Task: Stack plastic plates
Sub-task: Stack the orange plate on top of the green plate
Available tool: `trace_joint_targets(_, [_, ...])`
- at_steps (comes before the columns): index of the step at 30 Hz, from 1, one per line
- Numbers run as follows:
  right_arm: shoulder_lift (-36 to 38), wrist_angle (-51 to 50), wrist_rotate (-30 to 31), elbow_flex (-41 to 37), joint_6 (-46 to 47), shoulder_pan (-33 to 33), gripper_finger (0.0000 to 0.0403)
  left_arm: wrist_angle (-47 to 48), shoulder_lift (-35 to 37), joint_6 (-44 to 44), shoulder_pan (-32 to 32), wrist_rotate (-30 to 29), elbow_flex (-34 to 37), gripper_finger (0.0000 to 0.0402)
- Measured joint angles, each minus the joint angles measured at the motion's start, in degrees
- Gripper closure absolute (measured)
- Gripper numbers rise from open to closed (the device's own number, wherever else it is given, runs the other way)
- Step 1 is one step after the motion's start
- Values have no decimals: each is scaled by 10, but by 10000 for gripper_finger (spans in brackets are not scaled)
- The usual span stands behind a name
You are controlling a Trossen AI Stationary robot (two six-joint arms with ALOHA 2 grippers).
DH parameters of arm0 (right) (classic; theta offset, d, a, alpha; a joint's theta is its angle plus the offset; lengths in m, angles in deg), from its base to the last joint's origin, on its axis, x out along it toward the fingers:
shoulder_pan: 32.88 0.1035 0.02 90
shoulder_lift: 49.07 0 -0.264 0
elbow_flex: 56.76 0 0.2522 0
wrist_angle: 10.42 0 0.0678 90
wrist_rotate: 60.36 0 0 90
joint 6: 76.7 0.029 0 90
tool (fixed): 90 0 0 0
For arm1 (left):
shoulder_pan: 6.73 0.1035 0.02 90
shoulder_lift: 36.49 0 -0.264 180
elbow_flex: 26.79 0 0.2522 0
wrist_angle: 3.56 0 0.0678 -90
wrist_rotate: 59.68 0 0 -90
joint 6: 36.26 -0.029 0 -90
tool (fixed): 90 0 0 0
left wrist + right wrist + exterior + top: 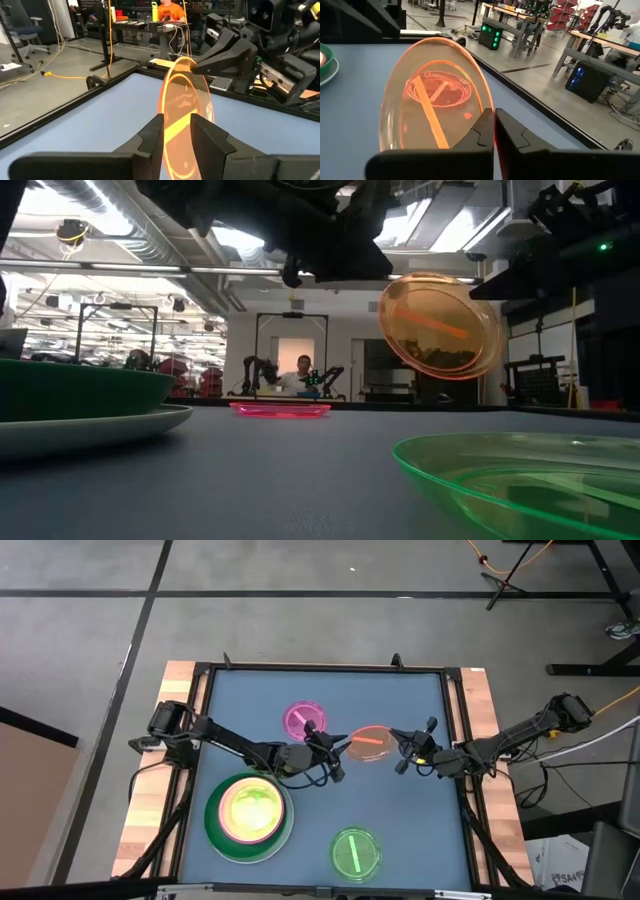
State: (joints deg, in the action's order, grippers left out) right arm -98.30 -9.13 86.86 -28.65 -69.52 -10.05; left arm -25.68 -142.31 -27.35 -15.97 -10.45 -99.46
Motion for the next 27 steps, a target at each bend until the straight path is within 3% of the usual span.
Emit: trace_joint_targets(27, [0, 44, -2, 0, -1, 0, 403, 29, 0, 1, 3, -7, 0, 313])
